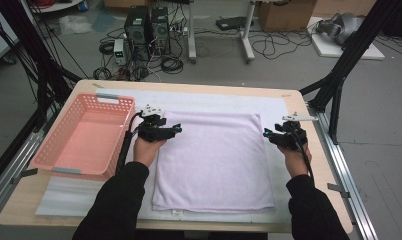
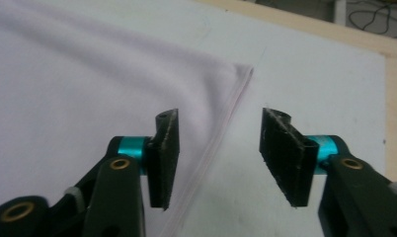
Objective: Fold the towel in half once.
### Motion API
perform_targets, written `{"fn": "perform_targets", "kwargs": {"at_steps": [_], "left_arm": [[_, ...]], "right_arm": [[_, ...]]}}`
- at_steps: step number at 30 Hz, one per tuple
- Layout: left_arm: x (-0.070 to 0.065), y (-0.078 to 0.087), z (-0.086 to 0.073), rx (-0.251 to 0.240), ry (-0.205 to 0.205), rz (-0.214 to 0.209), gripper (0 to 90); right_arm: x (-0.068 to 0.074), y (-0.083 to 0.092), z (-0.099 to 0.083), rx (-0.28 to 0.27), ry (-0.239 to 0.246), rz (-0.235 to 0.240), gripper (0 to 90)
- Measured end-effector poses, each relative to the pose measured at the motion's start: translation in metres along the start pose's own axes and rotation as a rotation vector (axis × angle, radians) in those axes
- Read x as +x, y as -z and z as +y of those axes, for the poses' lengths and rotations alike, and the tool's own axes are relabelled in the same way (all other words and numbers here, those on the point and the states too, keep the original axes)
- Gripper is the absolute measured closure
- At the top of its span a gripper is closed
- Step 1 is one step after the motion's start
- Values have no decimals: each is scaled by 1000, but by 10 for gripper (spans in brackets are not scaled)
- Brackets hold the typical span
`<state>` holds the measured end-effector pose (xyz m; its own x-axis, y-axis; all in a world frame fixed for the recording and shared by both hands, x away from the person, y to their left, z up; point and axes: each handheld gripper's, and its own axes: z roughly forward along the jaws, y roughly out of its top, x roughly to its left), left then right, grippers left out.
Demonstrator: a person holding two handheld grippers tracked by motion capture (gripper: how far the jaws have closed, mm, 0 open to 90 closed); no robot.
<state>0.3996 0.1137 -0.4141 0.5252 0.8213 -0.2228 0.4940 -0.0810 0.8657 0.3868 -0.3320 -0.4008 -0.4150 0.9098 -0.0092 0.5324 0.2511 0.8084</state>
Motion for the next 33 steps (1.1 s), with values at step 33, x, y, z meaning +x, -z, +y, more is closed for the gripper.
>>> {"fn": "perform_targets", "kwargs": {"at_steps": [33], "left_arm": [[-55, 135, -112, 80, -101, -138, 558]], "right_arm": [[82, 115, -107, 7, 89, 110, 523]]}}
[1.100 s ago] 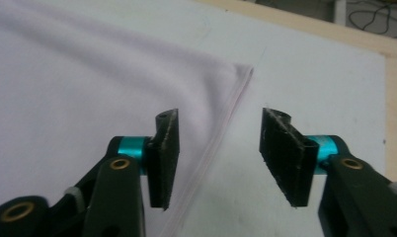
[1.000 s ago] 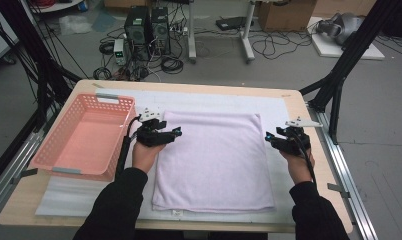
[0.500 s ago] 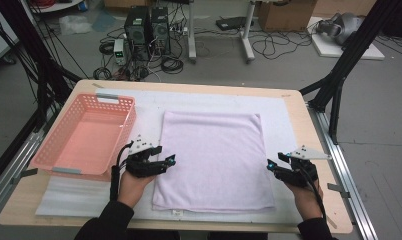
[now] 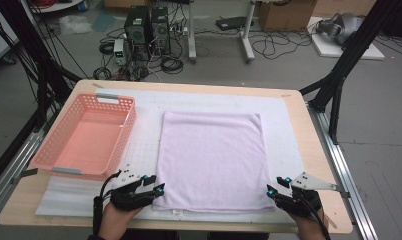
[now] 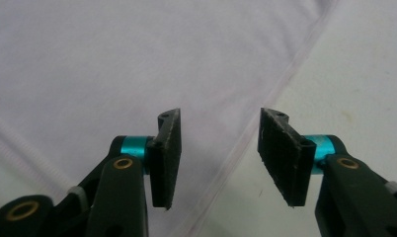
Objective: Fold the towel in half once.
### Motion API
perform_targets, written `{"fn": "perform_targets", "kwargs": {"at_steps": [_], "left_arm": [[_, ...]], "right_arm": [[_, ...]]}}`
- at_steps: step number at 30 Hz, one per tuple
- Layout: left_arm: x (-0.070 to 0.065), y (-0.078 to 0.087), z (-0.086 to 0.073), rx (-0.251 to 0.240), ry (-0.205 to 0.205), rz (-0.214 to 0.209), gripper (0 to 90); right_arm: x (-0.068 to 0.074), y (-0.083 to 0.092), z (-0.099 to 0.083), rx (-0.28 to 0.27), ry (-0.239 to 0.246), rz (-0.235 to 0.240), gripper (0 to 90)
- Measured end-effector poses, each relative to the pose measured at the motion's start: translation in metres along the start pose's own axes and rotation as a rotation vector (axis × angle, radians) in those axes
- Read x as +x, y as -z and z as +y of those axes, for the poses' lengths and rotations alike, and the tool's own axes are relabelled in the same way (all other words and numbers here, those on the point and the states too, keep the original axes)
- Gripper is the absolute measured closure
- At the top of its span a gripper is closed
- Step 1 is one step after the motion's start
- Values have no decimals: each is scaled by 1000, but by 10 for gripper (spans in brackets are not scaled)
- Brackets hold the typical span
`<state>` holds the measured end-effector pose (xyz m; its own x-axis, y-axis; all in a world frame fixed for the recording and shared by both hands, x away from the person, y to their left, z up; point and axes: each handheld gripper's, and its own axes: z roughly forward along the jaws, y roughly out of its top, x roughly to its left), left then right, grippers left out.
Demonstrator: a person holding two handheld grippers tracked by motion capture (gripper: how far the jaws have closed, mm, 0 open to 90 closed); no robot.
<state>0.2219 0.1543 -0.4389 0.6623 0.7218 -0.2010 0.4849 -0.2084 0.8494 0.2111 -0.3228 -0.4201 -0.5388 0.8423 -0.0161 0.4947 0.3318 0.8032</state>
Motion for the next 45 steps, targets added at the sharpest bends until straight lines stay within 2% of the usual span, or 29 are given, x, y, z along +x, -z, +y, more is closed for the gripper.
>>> {"fn": "perform_targets", "kwargs": {"at_steps": [4, 8, 11, 13, 15, 18, 20, 21, 23, 28, 31, 35, 37, 39, 41, 45], "left_arm": [[-3, 11, -11, 27, -5, 7, 606], [-6, 13, -17, 66, -8, 16, 606], [-11, 10, -20, 97, -39, 29, 620], [-13, 7, -22, 121, -66, 33, 670], [-15, 7, -23, 120, -81, 20, 788], [-19, 6, -22, 121, -106, 44, 844], [-20, 7, -21, 119, -117, 51, 854], [-20, 8, -21, 114, -115, 49, 856], [-19, 13, -18, 85, -103, 35, 858], [-18, 22, -15, 35, -92, 7, 856], [-17, 25, -15, 19, -86, -2, 854], [-17, 26, -14, 5, -79, -10, 856], [-18, 26, -14, 9, -74, -19, 857], [-17, 26, -15, 16, -67, -22, 859], [-17, 26, -16, 25, -61, -27, 861], [-19, 29, -17, 41, -56, -34, 863]], "right_arm": [[6, 10, -8, 11, 10, 32, 579], [13, 11, -13, 38, 27, 95, 605], [18, 4, -16, 96, 62, 141, 622], [19, 2, -18, 114, 64, 163, 623], [19, 1, -20, 128, 68, 182, 652], [16, -1, -23, 141, 61, 200, 721], [15, -2, -24, 145, 58, 203, 799], [15, -2, -24, 145, 60, 206, 849], [16, -2, -25, 141, 69, 205, 878], [17, 2, -21, 126, 78, 202, 880], [14, 7, -19, 101, 56, 231, 664], [16, 4, -22, 129, 100, 255, 613], [17, 2, -22, 140, 117, 247, 691], [19, 2, -22, 149, 139, 236, 849], [20, 3, -22, 143, 168, 227, 877], [19, 7, -21, 136, 172, 240, 887]]}}
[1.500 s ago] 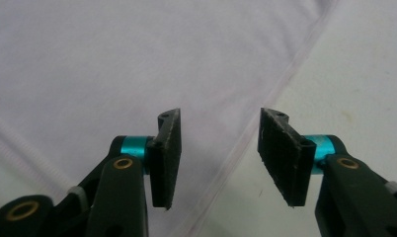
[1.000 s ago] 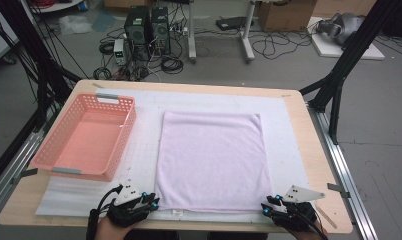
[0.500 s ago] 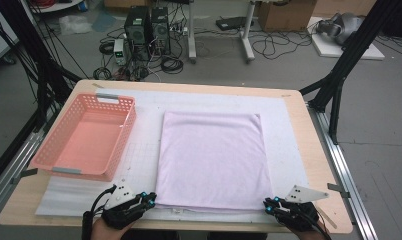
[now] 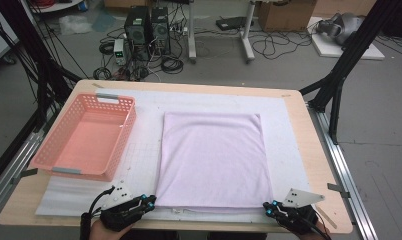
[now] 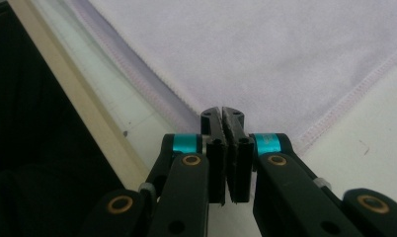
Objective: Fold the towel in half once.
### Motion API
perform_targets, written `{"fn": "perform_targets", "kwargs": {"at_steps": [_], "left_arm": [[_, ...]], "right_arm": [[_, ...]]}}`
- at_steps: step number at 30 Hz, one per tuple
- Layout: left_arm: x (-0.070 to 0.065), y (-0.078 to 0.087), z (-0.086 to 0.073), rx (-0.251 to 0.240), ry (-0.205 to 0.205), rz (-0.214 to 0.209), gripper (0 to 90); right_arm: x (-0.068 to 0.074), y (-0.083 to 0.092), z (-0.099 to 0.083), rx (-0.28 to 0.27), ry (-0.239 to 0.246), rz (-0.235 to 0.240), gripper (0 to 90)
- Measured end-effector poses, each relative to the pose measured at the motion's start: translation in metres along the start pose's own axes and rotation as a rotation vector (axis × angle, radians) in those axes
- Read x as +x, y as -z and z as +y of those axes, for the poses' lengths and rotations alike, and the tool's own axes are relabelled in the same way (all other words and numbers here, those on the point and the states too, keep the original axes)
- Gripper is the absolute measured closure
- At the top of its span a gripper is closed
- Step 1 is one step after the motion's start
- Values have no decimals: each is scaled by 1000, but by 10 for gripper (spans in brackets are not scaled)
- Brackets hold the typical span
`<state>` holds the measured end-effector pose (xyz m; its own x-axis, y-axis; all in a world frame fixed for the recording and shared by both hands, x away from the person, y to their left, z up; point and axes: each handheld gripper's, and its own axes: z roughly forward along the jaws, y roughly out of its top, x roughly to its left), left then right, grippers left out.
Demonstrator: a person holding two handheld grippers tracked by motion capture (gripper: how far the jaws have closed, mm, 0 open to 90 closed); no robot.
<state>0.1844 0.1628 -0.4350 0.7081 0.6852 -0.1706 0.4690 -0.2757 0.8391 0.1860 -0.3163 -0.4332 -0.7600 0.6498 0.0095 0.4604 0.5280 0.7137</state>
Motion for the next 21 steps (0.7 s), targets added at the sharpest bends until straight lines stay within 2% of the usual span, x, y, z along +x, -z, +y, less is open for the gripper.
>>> {"fn": "perform_targets", "kwargs": {"at_steps": [4, 5, 7, 8, 10, 11, 12, 13, 15, 16, 18, 21], "left_arm": [[-4, 1, -2, 30, 6, -10, 865], [-5, 1, -3, 41, 2, -9, 865], [-5, 0, -4, 50, 6, -7, 857], [-4, -1, -5, 55, 10, -3, 831], [-2, -1, -4, 36, 18, 4, 723], [0, -1, -3, 20, 30, 19, 616], [2, 0, -2, -3, 45, 24, 549], [5, 0, 0, -25, 52, 26, 536], [10, -2, 4, -53, 75, 35, 498], [13, -5, 6, -63, 83, 39, 497], [19, -11, 12, -75, 104, 43, 497], [27, -24, 20, -70, 98, 73, 518]], "right_arm": [[0, 10, 1, -12, 5, 24, 889], [0, 11, 1, -4, 5, 43, 889], [0, 11, -1, 9, 17, 33, 876], [-1, 10, -2, 5, 7, 33, 860], [-3, 9, -3, 8, -17, 43, 743], [-4, 10, -3, -4, -42, 25, 698], [-7, 12, -3, -30, -72, 20, 668], [-10, 14, -3, -58, -105, -2, 627], [-16, 14, -3, -95, -176, -57, 616], [-19, 12, -3, -89, -208, -100, 597], [-24, 3, -4, -63, -268, -151, 593], [-27, -9, -5, -38, -282, -154, 611]]}}
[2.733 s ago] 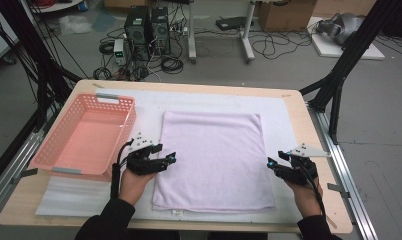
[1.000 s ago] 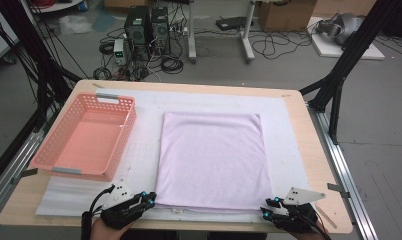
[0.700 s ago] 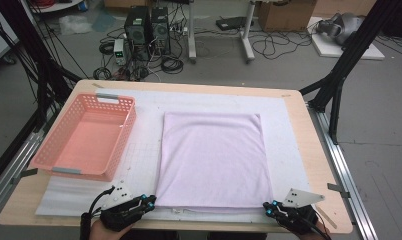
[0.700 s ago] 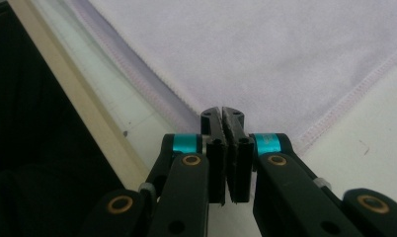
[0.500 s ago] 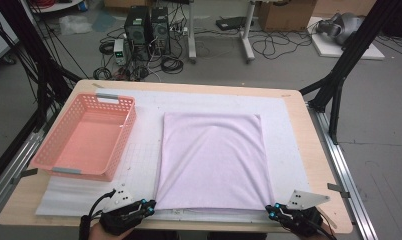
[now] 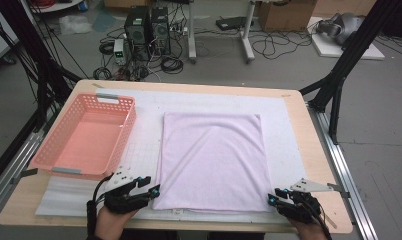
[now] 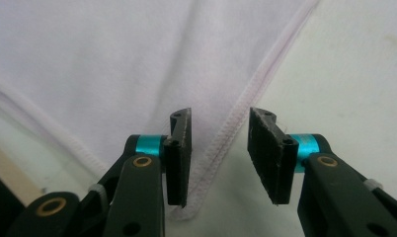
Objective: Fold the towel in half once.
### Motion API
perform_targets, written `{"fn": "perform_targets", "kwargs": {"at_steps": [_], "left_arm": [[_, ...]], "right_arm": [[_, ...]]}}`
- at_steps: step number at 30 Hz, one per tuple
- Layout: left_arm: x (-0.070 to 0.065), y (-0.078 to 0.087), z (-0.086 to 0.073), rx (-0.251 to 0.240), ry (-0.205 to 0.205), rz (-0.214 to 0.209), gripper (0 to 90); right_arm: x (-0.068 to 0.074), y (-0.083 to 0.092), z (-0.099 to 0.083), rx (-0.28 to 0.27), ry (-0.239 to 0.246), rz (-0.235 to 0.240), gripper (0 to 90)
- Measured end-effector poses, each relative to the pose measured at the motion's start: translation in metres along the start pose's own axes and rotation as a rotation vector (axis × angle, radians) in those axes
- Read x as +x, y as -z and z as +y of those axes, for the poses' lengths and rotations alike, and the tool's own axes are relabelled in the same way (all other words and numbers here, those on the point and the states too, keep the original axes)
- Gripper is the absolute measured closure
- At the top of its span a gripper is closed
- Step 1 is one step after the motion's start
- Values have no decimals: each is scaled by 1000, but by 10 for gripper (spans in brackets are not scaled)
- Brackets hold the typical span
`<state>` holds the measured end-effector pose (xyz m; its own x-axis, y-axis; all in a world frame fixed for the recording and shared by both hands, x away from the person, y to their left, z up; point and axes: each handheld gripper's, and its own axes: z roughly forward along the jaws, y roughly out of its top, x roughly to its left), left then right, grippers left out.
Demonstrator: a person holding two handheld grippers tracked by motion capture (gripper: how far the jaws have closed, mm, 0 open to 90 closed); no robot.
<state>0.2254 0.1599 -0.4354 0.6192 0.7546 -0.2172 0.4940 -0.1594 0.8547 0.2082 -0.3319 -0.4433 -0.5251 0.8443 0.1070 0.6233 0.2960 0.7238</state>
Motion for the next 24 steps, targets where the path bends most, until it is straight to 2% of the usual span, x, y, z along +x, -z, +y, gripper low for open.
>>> {"fn": "perform_targets", "kwargs": {"at_steps": [2, 6, 10, 12, 15, 16, 17, 21, 24], "left_arm": [[6, -10, 4, 15, 6, 15, 520], [18, -25, 14, 21, 15, 42, 535], [26, -39, 27, 5, 25, 36, 556], [30, -51, 33, 12, 21, 39, 562], [37, -64, 36, 17, 36, 69, 568], [39, -68, 36, 35, 35, 76, 574], [40, -73, 36, 50, 32, 80, 574], [37, -84, 38, 94, -32, 103, 640], [34, -87, 39, 106, -78, 132, 830]], "right_arm": [[1, 0, 1, 5, 11, -3, 635], [1, 8, 1, -39, 13, -26, 610], [-4, 12, 1, -53, -6, -46, 583], [-8, 12, 3, -55, -9, -50, 575], [-12, 12, 6, -66, -8, -53, 570], [-13, 12, 7, -69, -10, -53, 569], [-15, 11, 8, -69, -12, -51, 567], [-22, 6, 13, -67, -6, -51, 561], [-26, 4, 18, -73, 1, -50, 554]]}}
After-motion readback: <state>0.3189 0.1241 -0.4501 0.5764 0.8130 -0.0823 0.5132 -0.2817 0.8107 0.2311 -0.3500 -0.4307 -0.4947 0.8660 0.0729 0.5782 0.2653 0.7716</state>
